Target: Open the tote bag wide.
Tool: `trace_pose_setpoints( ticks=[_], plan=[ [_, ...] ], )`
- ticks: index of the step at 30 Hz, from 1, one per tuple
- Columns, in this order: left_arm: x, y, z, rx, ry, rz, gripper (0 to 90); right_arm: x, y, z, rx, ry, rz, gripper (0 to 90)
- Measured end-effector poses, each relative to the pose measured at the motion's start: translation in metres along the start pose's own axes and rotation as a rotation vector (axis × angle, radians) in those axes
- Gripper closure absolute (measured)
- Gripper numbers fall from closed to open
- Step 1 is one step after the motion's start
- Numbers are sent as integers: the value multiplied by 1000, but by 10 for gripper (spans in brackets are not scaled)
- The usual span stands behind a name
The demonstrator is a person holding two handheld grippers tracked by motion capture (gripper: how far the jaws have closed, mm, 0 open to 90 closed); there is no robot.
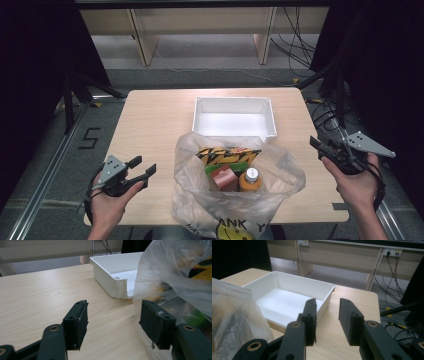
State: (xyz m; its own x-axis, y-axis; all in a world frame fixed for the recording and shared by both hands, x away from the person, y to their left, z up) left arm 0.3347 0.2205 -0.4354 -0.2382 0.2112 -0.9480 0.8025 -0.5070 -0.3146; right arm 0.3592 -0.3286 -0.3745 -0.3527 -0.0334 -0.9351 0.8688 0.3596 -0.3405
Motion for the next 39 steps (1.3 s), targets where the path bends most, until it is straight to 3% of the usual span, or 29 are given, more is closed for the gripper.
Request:
trace_pose_setpoints(
  ticks=[2,6,13,14,15,16,17,18,19,20,22,24,25,26,29,30,34,37,39],
  plan=[
    [-2,-1,1,-1,0,0,387,0,0,-1,1,9,-1,683],
    [-18,-5,6,30,7,53,386,-4,-4,-14,-13,19,4,654],
    [-38,-16,11,39,-3,102,385,-12,-7,-29,-29,-14,18,669],
    [-40,-17,12,47,-13,120,388,-16,-8,-35,-24,-4,28,689],
    [-45,-21,12,50,-20,127,391,-20,-8,-34,-38,-59,36,699],
    [-45,-21,12,50,-20,127,393,-21,-9,-40,-35,-25,33,717],
    [-48,-22,12,55,-22,136,393,-21,-9,-40,-35,-25,33,717],
    [-51,-24,13,61,-36,142,397,-23,-10,-43,-40,-29,33,743],
    [-54,-26,14,61,-38,134,405,-29,-11,-46,-57,-66,47,779],
    [-63,-27,16,83,-36,169,407,-32,-12,-49,-63,-69,49,795],
    [-68,-29,19,88,-38,175,408,-35,-13,-52,-73,-75,51,809],
    [-80,-31,25,113,-30,208,407,-43,-15,-63,-116,-88,67,818],
    [-84,-32,27,118,-25,213,407,-43,-15,-63,-116,-88,67,818],
    [-91,-32,31,124,-3,222,401,-47,-15,-70,-143,-90,76,817],
    [-103,-28,40,149,30,233,392,-48,-15,-77,-150,-86,58,816],
    [-108,-26,44,160,38,235,390,-49,-14,-80,-155,-105,58,816],
    [-120,-21,57,193,71,233,385,-49,-10,-90,-193,-104,44,816],
    [-127,-16,69,220,98,220,408,-49,-8,-100,-213,-156,32,819],
    [-126,-11,76,225,123,190,428,-48,-7,-103,-230,-132,19,822]
  ],
)
Point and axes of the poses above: each handheld gripper's, and its own axes: y roughly forward along the jaws, x roughly out of its underside, z roughly to its right, the point moved 2 cm from there along y, roughly forward along the jaws, and after that the axes turned 8 degrees about y, right-handed, at the moved point
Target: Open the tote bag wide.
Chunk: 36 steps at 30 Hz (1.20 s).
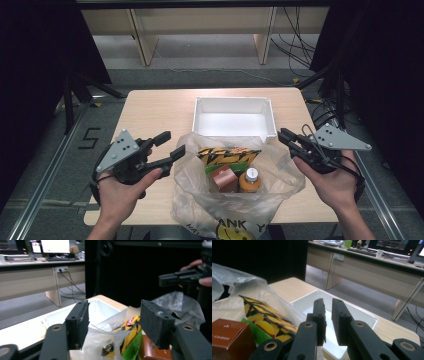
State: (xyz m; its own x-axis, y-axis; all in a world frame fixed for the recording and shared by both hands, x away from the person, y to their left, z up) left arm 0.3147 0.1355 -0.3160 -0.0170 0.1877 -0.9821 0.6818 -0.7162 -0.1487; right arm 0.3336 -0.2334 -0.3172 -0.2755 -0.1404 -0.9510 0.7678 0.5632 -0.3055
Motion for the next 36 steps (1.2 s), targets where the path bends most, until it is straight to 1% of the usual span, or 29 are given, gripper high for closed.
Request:
trace_pose_setpoints(
  ticks=[1,3,4,5,6,8,12,13,14,15,16,17,18,19,20,21,22,23,24,26,27,29,30,31,32,33,34,35,36],
  plan=[
    [1,4,2,6,11,-19,463,2,2,-1,6,-30,-11,824],
    [5,10,5,16,24,-50,499,5,5,0,-6,-59,-30,824],
    [7,14,6,23,29,-69,511,7,6,-1,-9,-61,-32,825],
    [13,19,7,22,38,-104,528,9,7,-1,-10,-60,-44,824],
    [13,19,7,22,38,-104,545,9,7,-1,-10,-60,-44,824],
    [19,23,6,10,55,-138,579,15,12,-2,-18,-67,-63,824],
    [32,26,2,-4,55,-181,612,25,15,-3,-31,-61,-106,823],
    [36,27,1,-3,58,-197,620,27,15,-4,-34,-40,-120,823],
    [39,28,1,-2,58,-210,630,29,17,-1,-33,-66,-121,823],
    [43,29,2,-1,55,-220,646,36,18,-2,-31,-48,-155,821],
    [46,29,1,0,55,-235,652,38,19,-1,-37,-54,-168,819],
    [49,31,1,3,52,-241,652,38,19,-1,-37,-54,-168,819],
    [53,31,1,5,56,-257,658,41,20,-2,-31,-40,-182,817],
    [56,32,1,5,57,-267,674,47,24,-1,-26,-44,-184,814],
    [58,33,1,4,53,-275,680,49,23,-2,-24,-38,-201,813],
    [61,33,1,2,51,-288,685,52,26,-1,-25,-47,-204,812],
    [65,34,0,2,43,-291,690,56,27,-2,-31,-43,-216,810],
    [69,35,-1,5,48,-307,690,56,27,-2,-31,-43,-216,810],
    [72,35,0,0,35,-315,702,62,30,-2,-48,-54,-241,809],
    [76,36,-1,6,35,-331,709,64,31,-3,-46,-59,-239,808],
    [79,37,-1,9,25,-338,718,70,33,-2,-64,-57,-275,805],
    [84,39,-1,15,18,-352,719,71,34,-1,-61,-56,-272,803],
    [87,39,-3,16,22,-362,727,76,36,3,-81,-52,-286,801],
    [93,40,-5,16,8,-380,733,79,38,5,-87,-58,-292,801],
    [93,40,-5,16,8,-380,739,79,38,5,-87,-58,-292,801],
    [97,41,-8,23,16,-390,748,86,41,9,-91,-31,-316,801],
    [100,41,-8,28,2,-406,748,86,41,9,-91,-31,-316,801],
    [104,42,-9,28,-16,-399,761,92,45,14,-102,-33,-342,801],
    [110,43,-11,27,-16,-404,761,92,45,14,-102,-33,-342,801]
  ],
)
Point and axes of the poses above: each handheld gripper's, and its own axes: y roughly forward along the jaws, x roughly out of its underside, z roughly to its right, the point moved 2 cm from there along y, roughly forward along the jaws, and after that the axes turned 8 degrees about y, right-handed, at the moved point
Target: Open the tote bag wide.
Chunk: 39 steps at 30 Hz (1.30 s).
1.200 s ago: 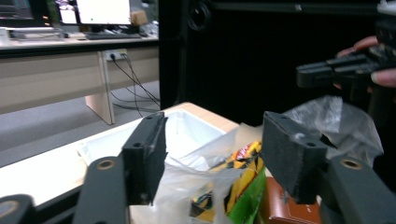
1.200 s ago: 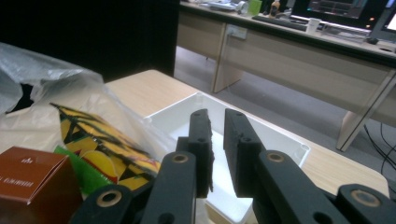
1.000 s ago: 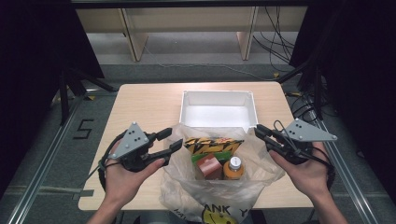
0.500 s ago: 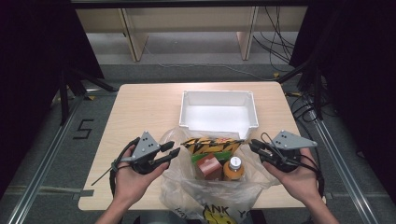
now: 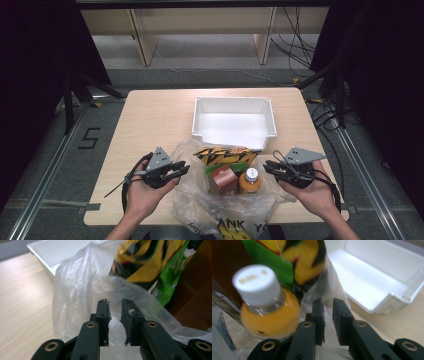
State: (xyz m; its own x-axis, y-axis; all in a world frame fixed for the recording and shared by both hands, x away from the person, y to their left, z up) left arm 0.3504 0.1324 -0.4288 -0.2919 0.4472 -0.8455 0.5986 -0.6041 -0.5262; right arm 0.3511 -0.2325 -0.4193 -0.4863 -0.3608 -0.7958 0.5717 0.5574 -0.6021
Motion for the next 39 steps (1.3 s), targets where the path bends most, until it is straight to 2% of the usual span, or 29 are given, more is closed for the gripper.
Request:
trace_pose_setpoints(
  ticks=[1,2,3,5,7,8,10,12,14,15,16,17,18,19,20,22,23,24,25,26,31,32,33,34,35,36,37,38,39],
  plan=[
    [4,1,-3,3,20,-31,766,4,3,3,6,21,-13,801],
    [7,3,-2,4,-4,-36,771,6,5,5,1,31,-29,801],
    [11,4,-4,5,14,-55,784,11,10,10,-2,45,-42,800],
    [16,8,-5,5,-1,-63,788,12,12,13,1,27,-51,800],
    [21,12,-5,5,-26,-70,797,16,16,16,1,60,-58,800],
    [26,16,-7,18,-4,-86,799,17,17,17,-8,65,-75,800],
    [28,18,-8,19,-2,-91,804,19,19,17,-14,75,-92,801],
    [31,22,-7,19,-34,-100,806,19,21,18,-21,75,-96,802],
    [33,24,-10,14,-12,-111,815,21,25,21,-26,61,-119,819],
    [34,25,-10,19,-34,-116,815,21,25,21,-26,61,-119,819],
    [34,26,-11,18,-20,-115,819,21,28,20,-29,86,-119,832],
    [35,28,-11,17,-41,-114,834,23,31,23,-27,74,-123,866],
    [36,28,-12,22,-24,-133,834,23,31,23,-27,74,-123,866],
    [37,29,-14,24,3,-146,842,23,30,22,-21,102,-142,879],
    [38,31,-14,27,-13,-144,859,24,31,24,-17,105,-151,900],
    [39,33,-15,27,-21,-151,865,24,33,27,-10,82,-148,900],
    [39,34,-16,27,-14,-151,880,24,33,27,-2,99,-169,900],
    [39,35,-16,22,-20,-150,888,26,38,28,13,88,-129,900],
    [40,36,-17,27,-34,-156,892,26,38,29,16,78,-144,900],
    [40,37,-18,21,-19,-153,892,26,38,29,16,78,-144,900],
    [45,42,-20,25,-38,-185,895,28,41,30,22,62,-207,900],
    [46,43,-20,24,-47,-183,895,29,46,31,42,44,-174,900],
    [46,43,-22,23,-28,-187,895,28,43,30,21,71,-211,900],
    [47,44,-22,15,-27,-187,895,28,43,30,21,71,-211,900],
    [48,45,-22,19,-46,-196,895,30,45,30,43,66,-205,900],
    [48,45,-23,20,-32,-204,895,29,43,30,39,64,-233,900],
    [49,46,-24,18,-25,-209,895,31,48,32,57,50,-210,900],
    [50,47,-24,17,-27,-215,895,32,48,31,59,75,-227,900],
    [51,48,-24,10,-31,-217,895,32,48,33,56,70,-240,900]
  ],
)
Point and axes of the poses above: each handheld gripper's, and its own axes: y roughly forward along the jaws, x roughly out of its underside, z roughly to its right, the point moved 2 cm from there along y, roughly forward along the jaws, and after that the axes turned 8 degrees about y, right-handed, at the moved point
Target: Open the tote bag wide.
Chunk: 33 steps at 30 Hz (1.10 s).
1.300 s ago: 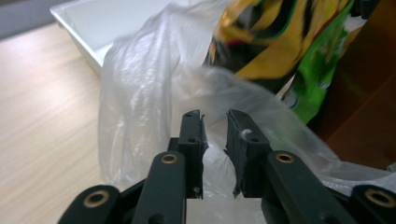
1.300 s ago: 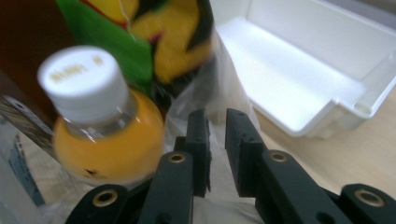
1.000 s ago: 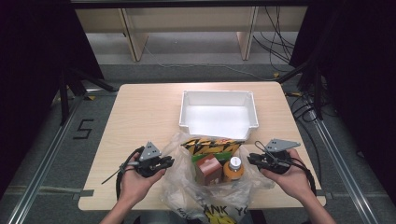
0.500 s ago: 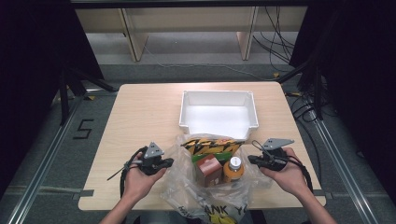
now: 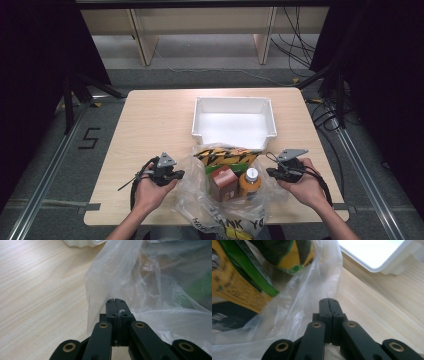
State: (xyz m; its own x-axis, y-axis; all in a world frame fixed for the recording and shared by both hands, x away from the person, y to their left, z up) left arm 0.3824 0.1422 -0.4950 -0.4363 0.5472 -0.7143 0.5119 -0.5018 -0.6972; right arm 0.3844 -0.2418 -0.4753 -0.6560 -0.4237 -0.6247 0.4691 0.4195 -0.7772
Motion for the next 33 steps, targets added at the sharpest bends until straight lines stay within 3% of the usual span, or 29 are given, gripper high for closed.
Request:
trace_pose_setpoints(
  ticks=[1,3,4,6,8,10,11,13,15,16,17,18,19,21,22,23,26,28,29,30,33],
  plan=[
    [1,2,1,12,-22,-10,895,0,0,0,0,0,0,900],
    [3,3,-1,10,-1,-29,895,1,1,2,4,-11,-23,900],
    [3,4,-1,12,-8,-41,895,1,1,1,4,22,-25,900],
    [6,7,-1,12,-43,-48,895,2,4,4,19,-4,-40,900],
    [7,6,-3,11,-21,-60,895,3,7,4,29,10,-25,900],
    [8,7,-3,11,-28,-64,894,5,7,5,26,-10,-58,900],
    [8,7,-3,6,-25,-66,895,4,7,4,23,18,-54,900],
    [8,7,-2,2,-21,-69,894,5,10,4,33,13,-38,900],
    [9,8,0,13,-45,-79,892,6,9,5,30,-2,-45,900],
    [9,8,0,11,-44,-79,892,5,8,5,25,20,-59,900],
    [9,7,0,8,-42,-77,873,5,9,3,24,66,-23,900],
    [8,5,-2,-3,-12,-71,873,5,9,3,24,66,-23,900],
    [7,3,-1,1,-22,-63,820,5,4,6,23,28,-20,900],
    [3,-4,0,-8,-19,-34,785,4,-1,6,15,38,-11,889],
    [1,-11,-1,-16,-28,-19,737,2,-4,6,18,53,28,863],
    [-1,-16,-1,-28,-23,0,651,-1,-19,6,-6,77,50,805],
    [-8,-30,5,-45,-55,83,610,-4,-30,3,-23,76,89,762],
    [-12,-40,9,-51,-49,130,538,-6,-47,-2,-33,63,143,732],
    [-13,-45,11,-64,-47,151,538,-6,-47,-2,-33,63,143,732],
    [-15,-53,12,-69,-11,168,531,-6,-52,-4,-34,65,162,725],
    [-18,-63,23,-63,-13,218,548,-4,-66,-12,-35,49,178,717]
  ],
)
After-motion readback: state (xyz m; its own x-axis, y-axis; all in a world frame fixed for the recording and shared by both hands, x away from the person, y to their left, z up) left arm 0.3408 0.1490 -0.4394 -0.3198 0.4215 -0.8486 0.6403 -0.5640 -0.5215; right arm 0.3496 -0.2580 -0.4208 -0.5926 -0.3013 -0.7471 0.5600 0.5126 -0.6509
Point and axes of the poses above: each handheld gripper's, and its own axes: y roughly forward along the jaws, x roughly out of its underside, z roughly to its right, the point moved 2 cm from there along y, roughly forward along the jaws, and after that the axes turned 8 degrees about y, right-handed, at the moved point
